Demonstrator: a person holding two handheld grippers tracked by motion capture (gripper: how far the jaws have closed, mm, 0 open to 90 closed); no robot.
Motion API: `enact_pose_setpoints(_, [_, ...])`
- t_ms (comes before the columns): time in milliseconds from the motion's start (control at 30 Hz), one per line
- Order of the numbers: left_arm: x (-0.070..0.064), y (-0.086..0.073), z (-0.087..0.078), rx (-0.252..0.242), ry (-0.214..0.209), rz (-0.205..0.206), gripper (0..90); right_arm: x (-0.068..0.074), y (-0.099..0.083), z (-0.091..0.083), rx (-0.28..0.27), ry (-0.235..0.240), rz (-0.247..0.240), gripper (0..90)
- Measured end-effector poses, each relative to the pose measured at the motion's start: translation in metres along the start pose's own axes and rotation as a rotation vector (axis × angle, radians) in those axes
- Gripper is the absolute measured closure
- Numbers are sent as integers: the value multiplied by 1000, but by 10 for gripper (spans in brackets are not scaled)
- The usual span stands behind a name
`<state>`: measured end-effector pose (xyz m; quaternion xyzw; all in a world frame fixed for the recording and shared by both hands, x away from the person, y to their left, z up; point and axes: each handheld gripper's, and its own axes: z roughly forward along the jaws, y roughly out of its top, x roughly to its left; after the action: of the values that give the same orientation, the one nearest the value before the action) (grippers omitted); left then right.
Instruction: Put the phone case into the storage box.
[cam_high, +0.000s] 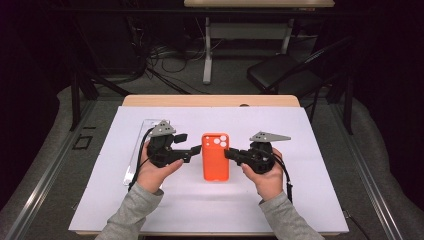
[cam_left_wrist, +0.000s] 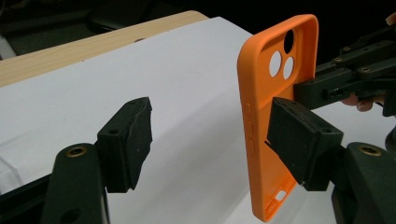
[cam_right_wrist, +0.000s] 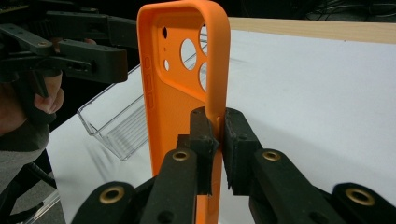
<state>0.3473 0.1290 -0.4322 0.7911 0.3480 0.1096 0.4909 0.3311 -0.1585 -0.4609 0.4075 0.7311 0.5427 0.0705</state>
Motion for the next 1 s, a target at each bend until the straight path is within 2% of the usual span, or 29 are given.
enact_pose_setpoints(233, [-2,0,0,4,-1,8,338,4,-3,4,12,-1,-10,833])
enact_pose_setpoints(567, [-8,1,1,42,43,66,366,11,-6,10,39,-14,-46,833])
enact_pose_setpoints(633, [-11,1,2,56,69,91,380,12,-6,10,40,-17,-55,833])
enact_pose_setpoints(833, [-15,1,3,68,83,127,409,13,-7,11,49,-25,-67,833])
enact_pose_setpoints(933, [-18,2,3,71,107,164,441,15,-7,12,50,-29,-77,833])
enact_pose_setpoints(967, [-18,2,3,71,107,164,442,15,-7,12,50,-29,-77,833])
enact_pose_setpoints(1000, [-20,2,3,75,119,184,442,15,-8,13,50,-29,-79,833])
